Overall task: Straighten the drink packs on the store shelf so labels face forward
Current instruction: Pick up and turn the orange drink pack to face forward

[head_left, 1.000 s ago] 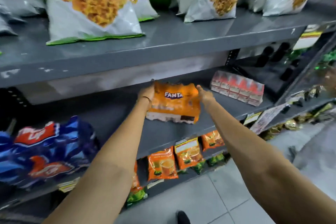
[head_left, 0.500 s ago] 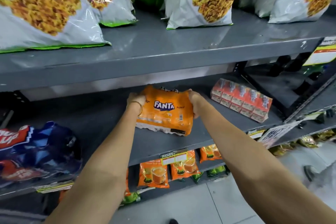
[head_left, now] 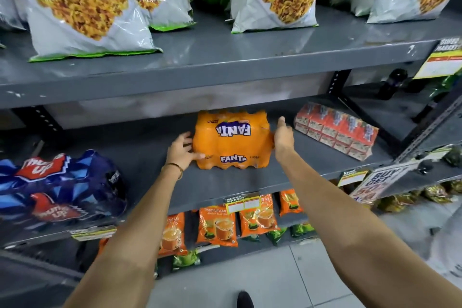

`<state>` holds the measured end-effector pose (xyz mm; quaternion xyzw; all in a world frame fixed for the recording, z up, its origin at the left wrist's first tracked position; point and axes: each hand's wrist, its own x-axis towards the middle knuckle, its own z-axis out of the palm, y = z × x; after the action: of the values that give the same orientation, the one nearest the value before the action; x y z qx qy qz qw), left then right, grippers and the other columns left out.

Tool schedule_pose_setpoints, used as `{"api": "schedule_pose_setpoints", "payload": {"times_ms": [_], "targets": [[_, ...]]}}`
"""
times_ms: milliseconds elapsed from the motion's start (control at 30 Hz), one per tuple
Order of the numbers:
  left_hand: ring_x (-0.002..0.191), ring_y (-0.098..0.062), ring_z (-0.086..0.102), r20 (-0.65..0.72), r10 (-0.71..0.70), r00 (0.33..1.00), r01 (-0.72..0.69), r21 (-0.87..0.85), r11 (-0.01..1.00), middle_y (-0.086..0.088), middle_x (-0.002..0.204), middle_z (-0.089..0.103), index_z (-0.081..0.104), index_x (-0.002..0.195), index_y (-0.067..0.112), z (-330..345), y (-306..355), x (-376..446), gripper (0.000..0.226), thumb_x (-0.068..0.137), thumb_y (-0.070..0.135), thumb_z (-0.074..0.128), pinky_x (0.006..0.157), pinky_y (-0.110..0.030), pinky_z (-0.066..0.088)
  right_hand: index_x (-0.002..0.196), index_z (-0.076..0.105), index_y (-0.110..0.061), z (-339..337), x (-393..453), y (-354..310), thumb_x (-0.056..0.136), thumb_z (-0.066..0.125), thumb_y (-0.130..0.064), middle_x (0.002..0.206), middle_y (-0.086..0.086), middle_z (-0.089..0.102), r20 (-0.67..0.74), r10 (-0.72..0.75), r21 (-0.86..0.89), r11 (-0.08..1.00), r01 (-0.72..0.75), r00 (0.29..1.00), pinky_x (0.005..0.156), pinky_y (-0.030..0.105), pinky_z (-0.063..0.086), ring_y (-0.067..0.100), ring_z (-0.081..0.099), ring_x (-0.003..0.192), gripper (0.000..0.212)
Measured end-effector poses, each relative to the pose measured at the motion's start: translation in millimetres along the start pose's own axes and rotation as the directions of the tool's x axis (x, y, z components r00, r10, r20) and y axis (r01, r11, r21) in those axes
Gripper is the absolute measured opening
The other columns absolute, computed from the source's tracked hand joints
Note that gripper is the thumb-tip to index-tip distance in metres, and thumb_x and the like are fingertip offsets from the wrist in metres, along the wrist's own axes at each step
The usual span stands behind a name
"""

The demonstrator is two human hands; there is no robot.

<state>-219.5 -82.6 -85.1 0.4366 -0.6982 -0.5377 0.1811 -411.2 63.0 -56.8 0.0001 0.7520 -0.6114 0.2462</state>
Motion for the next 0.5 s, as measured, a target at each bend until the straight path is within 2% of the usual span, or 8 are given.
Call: {"api": "schedule_pose_setpoints", "payload": {"times_ms": [67,133,167,200,267,333,433,500], "targets": [[0.126,-0.033,0.051,-0.009,-0.024,1.0,0.024,-0.004,1.0,-0.019,0.136,0.053,0.038,0.14,0.004,-11.8,5.0,9.9,0.078,0.071,-0.019,0.065,0.097,-0.043,0.047,0.143,0.036,-0.005,-4.6,-1.9,-2.8,0.099,0.026,-0.049,0.146,0.018,0.044,-0.015,0.018,-0.062,0.998,-0.019,1.0,0.111,0.047,0.034,0.035,0.043,0.132,0.063],[0.129,-0.032,0.049,-0.12,-0.009,0.993,-0.002,-0.089,0.996,-0.019,0.139,0.05,0.04,0.139,0.004,-21.2,17.0,19.5,0.068,0.078,-0.023,0.049,0.092,-0.038,0.049,0.144,0.034,-0.004,-4.8,-4.9,-9.5,0.097,0.028,-0.053,0.146,0.018,0.043,-0.06,0.083,-0.116,0.989,-0.09,0.995,0.11,0.048,0.036,0.037,0.043,0.132,0.068],[0.131,-0.031,0.046,-0.171,-0.014,0.985,-0.012,-0.155,0.988,-0.017,0.142,0.048,0.04,0.14,0.004,-22.5,26.9,22.7,0.062,0.082,-0.018,0.045,0.097,-0.038,0.047,0.146,0.031,-0.006,-3.2,-8.7,-14.8,0.095,0.032,-0.056,0.149,0.017,0.041,-0.026,0.156,-0.102,0.982,-0.158,0.987,0.111,0.049,0.035,0.037,0.041,0.134,0.072],[0.133,-0.03,0.044,-0.194,-0.032,0.98,-0.012,-0.222,0.975,-0.015,0.145,0.045,0.04,0.14,0.006,-20.6,37.3,26.5,0.055,0.088,-0.008,0.046,0.105,-0.039,0.043,0.149,0.028,-0.009,1.6,-13.8,-20.6,0.091,0.035,-0.061,0.152,0.015,0.037,0.046,0.238,-0.057,0.97,-0.235,0.97,0.112,0.051,0.033,0.037,0.038,0.136,0.078],[0.135,-0.028,0.04,-0.139,-0.092,0.986,0.048,-0.292,0.955,-0.01,0.148,0.041,0.039,0.141,0.012,-10.3,57.7,31.3,0.047,0.097,0.026,0.046,0.112,-0.042,0.036,0.151,0.023,-0.016,12.4,-26.8,-31.3,0.086,0.04,-0.067,0.155,0.009,0.033,0.223,0.306,0.037,0.946,-0.322,0.926,0.112,0.055,0.031,0.037,0.035,0.139,0.084],[0.131,-0.029,0.045,-0.013,-0.149,0.989,0.141,-0.242,0.96,-0.01,0.145,0.046,0.04,0.141,0.018,1.3,67.3,35.7,0.062,0.092,0.057,0.035,0.111,-0.047,0.037,0.15,0.025,-0.019,20.5,-39.1,-37.9,0.085,0.041,-0.068,0.15,0.01,0.04,0.31,0.287,0.079,0.942,-0.326,0.906,0.11,0.058,0.032,0.038,0.039,0.135,0.083],[0.1,-0.025,0.06,0.028,-0.15,0.988,0.152,-0.217,0.964,-0.009,0.11,0.064,0.055,0.12,0.019,11.7,62.4,36.9,0.062,0.09,0.065,0.028,0.092,-0.038,0.048,0.15,0.024,-0.017,18.9,-44.4,-39.3,0.087,0.039,-0.068,0.148,0.015,0.043,0.353,0.269,0.135,0.933,-0.333,0.896,0.112,0.059,0.028,0.038,0.04,0.135,0.082],[0.073,-0.015,0.052,-0.061,-0.117,0.991,0.103,-0.196,0.975,-0.003,0.084,0.057,0.054,0.084,0.022,9.8,56.6,34.1,0.049,0.094,0.059,0.025,0.068,-0.026,0.042,0.151,0.019,-0.016,12.9,-45.1,-40.6,0.091,0.036,-0.064,0.152,0.017,0.037,0.375,0.247,0.182,0.925,-0.332,0.894,0.115,0.056,0.023,0.037,0.035,0.139,0.08]]}}
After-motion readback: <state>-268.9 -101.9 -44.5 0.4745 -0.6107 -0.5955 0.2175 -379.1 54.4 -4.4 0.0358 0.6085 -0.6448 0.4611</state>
